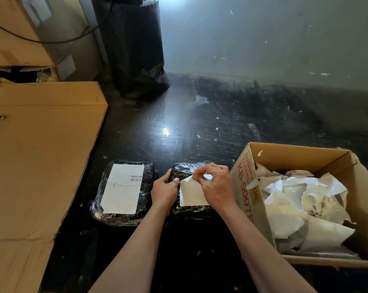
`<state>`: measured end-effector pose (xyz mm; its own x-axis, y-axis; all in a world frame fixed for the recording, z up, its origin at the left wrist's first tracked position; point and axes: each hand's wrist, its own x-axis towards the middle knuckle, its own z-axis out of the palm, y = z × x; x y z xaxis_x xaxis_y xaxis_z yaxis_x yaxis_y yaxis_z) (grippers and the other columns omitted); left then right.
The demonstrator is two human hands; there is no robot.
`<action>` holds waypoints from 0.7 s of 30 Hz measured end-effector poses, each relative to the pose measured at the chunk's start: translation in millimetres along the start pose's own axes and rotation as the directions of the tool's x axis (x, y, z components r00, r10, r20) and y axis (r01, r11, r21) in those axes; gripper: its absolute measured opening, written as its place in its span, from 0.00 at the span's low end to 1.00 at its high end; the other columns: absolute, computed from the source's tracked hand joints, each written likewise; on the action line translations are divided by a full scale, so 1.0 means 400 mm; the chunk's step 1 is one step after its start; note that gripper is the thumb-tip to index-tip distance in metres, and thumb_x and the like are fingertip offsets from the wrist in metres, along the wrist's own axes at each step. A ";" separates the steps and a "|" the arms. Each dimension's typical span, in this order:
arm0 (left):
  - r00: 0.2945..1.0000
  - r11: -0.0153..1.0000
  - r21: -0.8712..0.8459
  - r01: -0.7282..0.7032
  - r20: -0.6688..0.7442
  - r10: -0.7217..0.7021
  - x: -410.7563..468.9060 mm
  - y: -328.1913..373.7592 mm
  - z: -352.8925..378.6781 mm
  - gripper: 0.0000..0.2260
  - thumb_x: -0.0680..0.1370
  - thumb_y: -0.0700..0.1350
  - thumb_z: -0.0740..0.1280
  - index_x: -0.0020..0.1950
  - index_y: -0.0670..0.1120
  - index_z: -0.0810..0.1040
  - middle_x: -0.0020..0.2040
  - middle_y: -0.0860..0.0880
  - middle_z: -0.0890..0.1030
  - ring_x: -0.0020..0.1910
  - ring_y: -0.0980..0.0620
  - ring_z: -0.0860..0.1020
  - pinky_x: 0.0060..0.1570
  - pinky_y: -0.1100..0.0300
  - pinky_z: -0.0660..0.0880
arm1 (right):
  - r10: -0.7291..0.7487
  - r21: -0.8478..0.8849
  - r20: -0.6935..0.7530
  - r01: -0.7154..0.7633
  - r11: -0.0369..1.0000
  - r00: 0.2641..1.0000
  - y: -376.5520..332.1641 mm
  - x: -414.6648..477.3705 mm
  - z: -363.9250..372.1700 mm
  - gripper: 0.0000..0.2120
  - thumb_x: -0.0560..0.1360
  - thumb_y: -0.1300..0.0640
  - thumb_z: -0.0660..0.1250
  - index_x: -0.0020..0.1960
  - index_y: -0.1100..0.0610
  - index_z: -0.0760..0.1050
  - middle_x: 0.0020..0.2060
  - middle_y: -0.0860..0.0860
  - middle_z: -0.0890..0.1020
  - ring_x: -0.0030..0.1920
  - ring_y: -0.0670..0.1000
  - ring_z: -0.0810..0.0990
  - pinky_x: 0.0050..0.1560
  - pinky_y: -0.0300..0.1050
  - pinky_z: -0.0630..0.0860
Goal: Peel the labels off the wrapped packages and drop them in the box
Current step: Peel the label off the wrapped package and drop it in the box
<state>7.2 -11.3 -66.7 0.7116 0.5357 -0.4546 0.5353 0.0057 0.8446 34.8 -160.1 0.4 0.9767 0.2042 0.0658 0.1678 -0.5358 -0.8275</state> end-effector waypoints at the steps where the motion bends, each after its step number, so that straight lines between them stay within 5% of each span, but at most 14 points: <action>1: 1.000 1.000 -0.009 -0.001 -0.002 0.001 -0.001 0.001 0.000 0.23 0.77 0.49 0.70 0.72 0.58 0.75 0.54 0.48 0.86 0.46 0.53 0.81 0.57 0.53 0.78 | -0.003 -0.002 0.002 0.003 1.000 1.000 -0.001 0.001 0.001 0.15 0.74 0.55 0.76 0.37 0.37 0.77 0.40 0.35 0.81 0.54 0.45 0.69 0.61 0.57 0.71; 4: 1.000 1.000 -0.006 -0.026 0.009 0.026 -0.007 0.006 -0.001 0.23 0.78 0.48 0.70 0.73 0.58 0.74 0.49 0.53 0.86 0.43 0.57 0.80 0.54 0.55 0.77 | 0.010 -0.006 0.021 -0.009 1.000 1.000 0.006 0.008 0.000 0.13 0.76 0.54 0.74 0.38 0.39 0.78 0.42 0.37 0.82 0.55 0.45 0.69 0.61 0.58 0.70; 8: 0.993 0.996 0.059 -0.070 0.103 0.064 -0.008 -0.008 -0.009 0.25 0.80 0.50 0.68 0.77 0.58 0.69 0.61 0.39 0.82 0.57 0.45 0.82 0.62 0.50 0.74 | 0.028 -0.019 0.040 -0.028 0.999 0.999 0.013 0.022 -0.006 0.09 0.76 0.53 0.74 0.42 0.40 0.77 0.46 0.39 0.81 0.58 0.48 0.70 0.62 0.60 0.70; 11: 0.979 0.989 0.091 -0.118 0.177 0.100 -0.006 -0.009 -0.017 0.26 0.81 0.51 0.67 0.78 0.59 0.65 0.60 0.48 0.81 0.56 0.55 0.77 0.61 0.58 0.71 | 0.030 -0.028 0.049 -0.029 0.999 0.998 0.009 0.026 -0.003 0.10 0.76 0.54 0.74 0.43 0.40 0.77 0.46 0.40 0.81 0.58 0.48 0.70 0.62 0.61 0.70; 16: 0.988 0.992 0.067 -0.111 0.117 0.102 -0.004 -0.009 -0.017 0.24 0.80 0.51 0.68 0.76 0.59 0.69 0.50 0.49 0.84 0.51 0.53 0.81 0.58 0.56 0.74 | 0.001 -0.013 0.043 0.000 1.000 0.999 0.013 0.022 -0.005 0.12 0.76 0.57 0.74 0.39 0.42 0.78 0.40 0.39 0.81 0.56 0.47 0.72 0.61 0.60 0.71; 19: 0.991 0.992 0.050 -0.112 0.085 0.108 -0.010 -0.006 -0.011 0.24 0.80 0.50 0.69 0.75 0.58 0.71 0.43 0.57 0.81 0.46 0.58 0.80 0.59 0.54 0.75 | -0.005 -0.007 0.030 0.005 1.000 1.000 0.013 0.018 -0.009 0.10 0.75 0.58 0.75 0.40 0.44 0.80 0.41 0.38 0.83 0.55 0.46 0.72 0.60 0.60 0.72; 21: 0.992 0.992 0.055 -0.114 0.068 0.110 -0.010 -0.006 -0.010 0.24 0.79 0.50 0.69 0.75 0.57 0.71 0.45 0.57 0.82 0.48 0.57 0.80 0.61 0.53 0.75 | -0.008 -0.005 0.019 0.008 1.000 1.000 0.014 0.011 -0.009 0.10 0.75 0.59 0.75 0.40 0.44 0.81 0.41 0.37 0.82 0.55 0.46 0.71 0.60 0.60 0.72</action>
<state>1.3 -10.2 -65.7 0.7953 0.4746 -0.3771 0.4750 -0.1014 0.8741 40.4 -165.0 -1.9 0.9725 0.2245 0.0618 0.1766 -0.5383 -0.8240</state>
